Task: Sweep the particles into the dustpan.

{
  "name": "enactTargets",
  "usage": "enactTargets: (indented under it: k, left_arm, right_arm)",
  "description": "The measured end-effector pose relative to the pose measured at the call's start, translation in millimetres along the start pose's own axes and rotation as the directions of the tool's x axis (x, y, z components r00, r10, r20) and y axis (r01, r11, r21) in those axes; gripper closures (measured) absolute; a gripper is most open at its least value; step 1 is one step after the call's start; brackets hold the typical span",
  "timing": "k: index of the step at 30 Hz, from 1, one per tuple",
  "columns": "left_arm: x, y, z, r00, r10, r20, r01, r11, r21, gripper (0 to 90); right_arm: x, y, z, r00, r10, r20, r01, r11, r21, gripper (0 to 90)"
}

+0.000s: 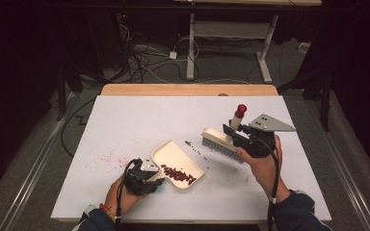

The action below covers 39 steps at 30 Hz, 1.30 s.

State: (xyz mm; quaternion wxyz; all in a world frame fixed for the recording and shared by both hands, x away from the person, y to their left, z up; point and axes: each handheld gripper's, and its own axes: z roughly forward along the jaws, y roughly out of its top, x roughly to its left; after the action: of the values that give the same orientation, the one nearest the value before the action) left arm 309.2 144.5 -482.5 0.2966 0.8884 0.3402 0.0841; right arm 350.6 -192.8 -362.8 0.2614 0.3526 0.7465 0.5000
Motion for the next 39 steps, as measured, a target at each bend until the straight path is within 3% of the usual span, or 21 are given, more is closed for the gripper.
enactTargets:
  k: [10, 17, 25, 33, 39]
  left_arm:
    - [-3.5, -3.7, -2.3, 1.0000, 0.003, 0.008, -0.003, 1.0000, 0.007, 63.4]
    - [-0.7, -1.4, -0.1, 0.9999, -0.004, 0.015, 0.004, 1.0000, 0.008, 63.4]
    - [1.4, 2.1, 1.8, 0.9998, -0.003, 0.018, 0.002, 0.9999, 0.010, 63.4]
    - [0.9, 2.4, 2.2, 0.9999, -0.006, 0.014, 0.006, 0.9999, 0.009, 63.4]
    - [0.6, 3.0, 2.4, 0.9998, -0.013, 0.015, 0.013, 0.9999, 0.010, 63.4]
  right_arm:
    - [-16.5, -12.5, 12.5, 0.9979, 0.012, 0.063, -0.013, 0.9995, 0.028, 70.2]
    - [-17.0, -13.0, 40.4, 0.9959, 0.020, 0.088, -0.021, 0.9997, 0.013, 70.2]
    - [0.0, -8.9, 82.5, 0.9965, -0.004, 0.083, 0.004, 1.0000, 0.002, 70.2]
    - [22.6, -8.2, 87.7, 0.9981, -0.047, 0.041, 0.046, 0.9988, 0.014, 69.9]
    - [31.9, -9.4, 89.2, 0.9983, -0.058, 0.009, 0.058, 0.9983, 0.006, 69.9]
